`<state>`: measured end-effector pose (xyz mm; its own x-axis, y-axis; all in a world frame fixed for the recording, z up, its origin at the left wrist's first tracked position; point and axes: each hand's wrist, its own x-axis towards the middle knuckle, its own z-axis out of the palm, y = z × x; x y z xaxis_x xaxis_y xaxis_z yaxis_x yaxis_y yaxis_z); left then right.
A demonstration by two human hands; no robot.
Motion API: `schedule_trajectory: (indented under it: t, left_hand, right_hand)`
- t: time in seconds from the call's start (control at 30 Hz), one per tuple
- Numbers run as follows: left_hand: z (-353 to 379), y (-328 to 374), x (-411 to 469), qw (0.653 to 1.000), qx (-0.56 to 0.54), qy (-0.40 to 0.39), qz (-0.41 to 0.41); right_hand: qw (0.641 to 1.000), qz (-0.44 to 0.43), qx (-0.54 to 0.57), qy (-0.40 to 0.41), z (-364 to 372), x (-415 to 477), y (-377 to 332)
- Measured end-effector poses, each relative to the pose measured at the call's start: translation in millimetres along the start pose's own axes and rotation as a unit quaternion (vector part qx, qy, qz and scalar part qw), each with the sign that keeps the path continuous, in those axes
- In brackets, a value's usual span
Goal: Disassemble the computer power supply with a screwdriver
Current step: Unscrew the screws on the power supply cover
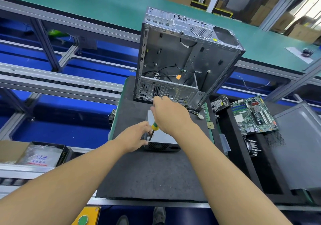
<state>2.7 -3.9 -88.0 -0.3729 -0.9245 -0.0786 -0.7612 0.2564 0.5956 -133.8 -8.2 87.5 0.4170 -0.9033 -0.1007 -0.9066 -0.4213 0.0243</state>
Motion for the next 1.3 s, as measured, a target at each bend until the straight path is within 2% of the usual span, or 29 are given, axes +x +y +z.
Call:
schedule_trajectory:
  t: [0.23, 0.4, 0.53, 0.77, 0.9, 1.03, 1.13, 1.3]
  left_hand:
    - [4, -3, 0, 1.000, -0.004, 0.011, -0.014]
    - [5, -2, -1, 1.000, -0.006, 0.006, -0.016]
    - [3, 1, -3, 1.000, -0.005, -0.003, -0.002]
    - [4, 1, -5, 1.000, -0.007, 0.013, -0.005]
    - [4, -1, -4, 1.000, -0.010, 0.012, -0.007]
    - [3, -1, -3, 1.000, -0.011, 0.010, 0.000]
    - [3, -1, -3, 1.000, -0.007, 0.009, 0.000]
    - [1, -1, -2, 1.000, 0.003, 0.012, 0.002]
  right_hand:
    - [0.989, -0.011, 0.107, -0.100, -7, 3, 4]
    - [0.999, 0.001, -0.018, -0.031, -2, 0, -1]
    - [1.000, -0.019, -0.009, -0.021, -1, 0, -2]
    - [0.985, -0.036, 0.108, -0.131, -12, 3, 4]
    - [0.996, -0.002, 0.018, -0.087, -10, 0, 0]
    - [0.998, 0.019, -0.011, -0.054, -8, 1, 0]
    - [0.998, -0.009, 0.028, -0.059, -6, 4, 2]
    - [0.981, -0.035, 0.137, -0.132, -13, 3, 10]
